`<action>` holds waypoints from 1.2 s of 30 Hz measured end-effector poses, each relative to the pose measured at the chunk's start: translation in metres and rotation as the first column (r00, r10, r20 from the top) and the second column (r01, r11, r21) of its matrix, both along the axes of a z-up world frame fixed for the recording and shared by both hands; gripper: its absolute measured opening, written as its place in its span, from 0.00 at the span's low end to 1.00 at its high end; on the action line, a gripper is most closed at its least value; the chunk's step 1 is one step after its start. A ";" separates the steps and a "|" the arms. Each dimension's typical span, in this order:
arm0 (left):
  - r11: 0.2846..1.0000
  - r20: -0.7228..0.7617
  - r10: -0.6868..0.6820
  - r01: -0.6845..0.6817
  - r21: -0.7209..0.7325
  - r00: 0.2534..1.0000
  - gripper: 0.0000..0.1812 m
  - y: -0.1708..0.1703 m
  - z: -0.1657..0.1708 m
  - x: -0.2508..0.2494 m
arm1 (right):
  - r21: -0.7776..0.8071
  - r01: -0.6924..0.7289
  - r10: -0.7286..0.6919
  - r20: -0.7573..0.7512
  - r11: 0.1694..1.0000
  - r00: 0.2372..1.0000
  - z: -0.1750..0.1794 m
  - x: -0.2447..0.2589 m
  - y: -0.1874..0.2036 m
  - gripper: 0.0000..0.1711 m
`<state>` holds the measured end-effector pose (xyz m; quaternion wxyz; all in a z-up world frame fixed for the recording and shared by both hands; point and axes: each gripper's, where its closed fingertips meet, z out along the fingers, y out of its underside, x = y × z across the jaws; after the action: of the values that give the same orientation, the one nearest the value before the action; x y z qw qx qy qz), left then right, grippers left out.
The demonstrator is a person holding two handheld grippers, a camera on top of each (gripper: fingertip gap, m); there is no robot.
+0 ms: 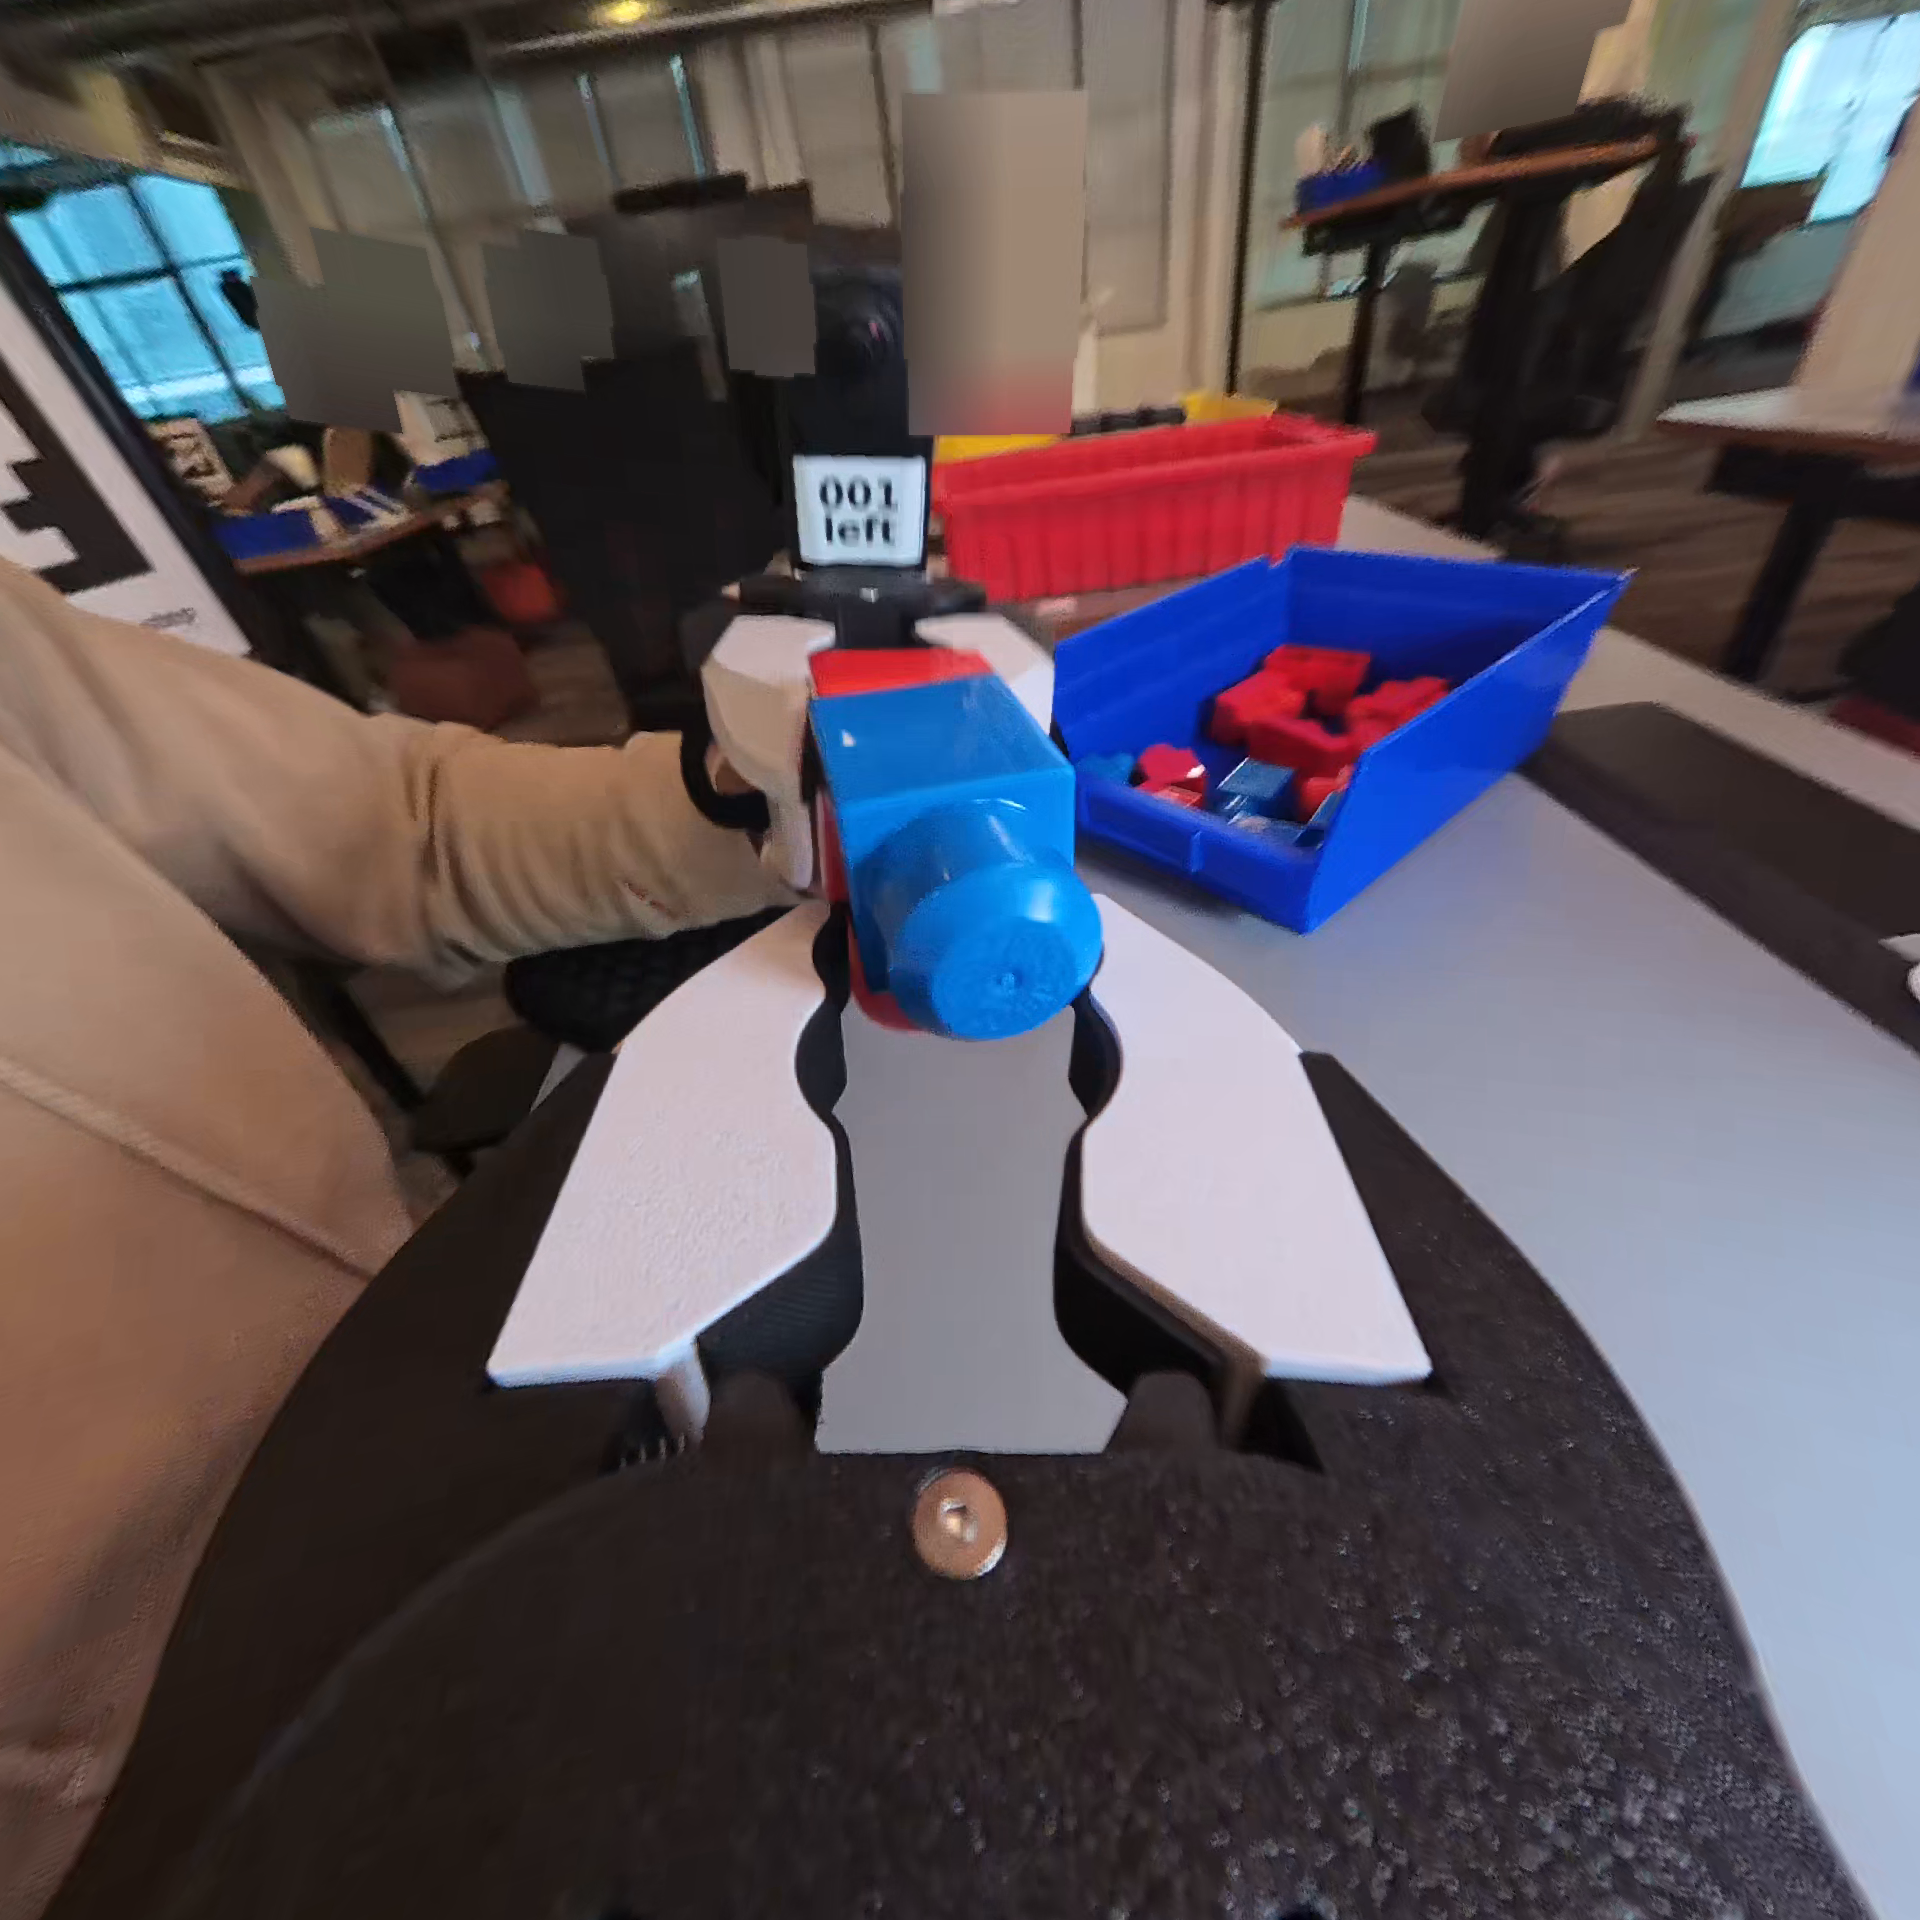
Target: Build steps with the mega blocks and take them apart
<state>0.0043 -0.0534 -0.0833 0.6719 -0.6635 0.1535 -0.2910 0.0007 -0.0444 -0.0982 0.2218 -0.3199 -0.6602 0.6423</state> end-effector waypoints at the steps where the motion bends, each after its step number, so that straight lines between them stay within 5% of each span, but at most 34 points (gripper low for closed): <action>1: 1.000 -0.001 -0.017 0.017 -0.014 1.000 0.18 0.003 -0.005 0.004 | -0.007 0.019 -0.019 -0.029 1.000 0.999 0.004 0.003 0.003 0.25; 6: 0.996 -0.042 0.003 -0.007 -0.092 0.999 0.18 0.016 -0.030 0.014 | 0.071 0.033 -0.034 0.020 0.997 0.999 -0.004 0.020 0.018 0.22; 9: 0.981 -0.124 0.111 -0.129 -0.148 0.986 0.22 0.019 -0.049 -0.005 | 0.300 0.254 -0.321 0.201 0.920 0.926 -0.015 0.016 0.088 0.22; 11: 0.974 -0.113 0.161 -0.176 -0.145 0.981 0.19 0.018 -0.049 -0.017 | 0.473 0.475 -0.633 0.259 0.742 0.729 -0.018 0.009 0.187 0.22; 13: 0.963 -0.104 0.221 -0.234 -0.136 0.970 0.17 0.018 -0.046 -0.028 | 0.630 0.623 -0.875 0.211 0.463 0.437 -0.021 0.007 0.302 0.22; 17: 0.942 -0.119 0.299 -0.313 -0.120 0.947 0.17 0.016 -0.044 -0.041 | 0.741 0.637 -0.952 0.304 0.212 -0.037 -0.067 0.010 0.447 0.22; 20: 0.924 -0.115 0.350 -0.363 -0.122 0.930 0.16 0.013 -0.048 -0.053 | 0.704 0.699 -0.892 0.387 0.124 -0.232 -0.109 0.006 0.498 0.22; 23: 0.894 -0.134 0.407 -0.424 -0.144 0.904 0.16 0.014 -0.058 -0.068 | 0.656 0.751 -0.878 0.398 0.071 -0.265 -0.132 -0.007 0.520 0.22; 25: 0.872 -0.144 0.440 -0.460 -0.166 0.886 0.16 0.016 -0.065 -0.078 | 0.592 0.805 -0.889 0.384 0.031 -0.249 -0.127 -0.014 0.524 0.32; 29: 0.791 -0.181 0.555 -0.582 -0.190 0.812 0.11 0.019 -0.074 -0.106 | 0.462 0.886 -0.986 0.130 -0.031 -0.102 -0.059 -0.017 0.489 0.45; 31: 0.719 -0.223 0.635 -0.671 -0.180 0.740 0.01 0.024 -0.073 -0.126 | 0.334 0.940 -0.996 -0.032 0.071 0.087 -0.008 -0.025 0.424 0.40; 34: 0.600 -0.353 0.716 -0.789 -0.128 0.602 0.00 0.040 -0.072 -0.155 | 0.191 0.908 -0.895 -0.184 0.373 0.407 0.047 -0.030 0.290 0.29; 36: 0.538 -0.448 0.728 -0.837 -0.098 0.520 0.00 0.054 -0.075 -0.165 | 0.168 0.808 -0.765 -0.262 0.564 0.588 0.066 -0.027 0.198 0.09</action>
<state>-0.1604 0.0003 -0.1581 0.5804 -0.7944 -0.0944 0.1523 -0.0263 0.1538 -0.0321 0.5784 -0.4951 -0.5082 0.4026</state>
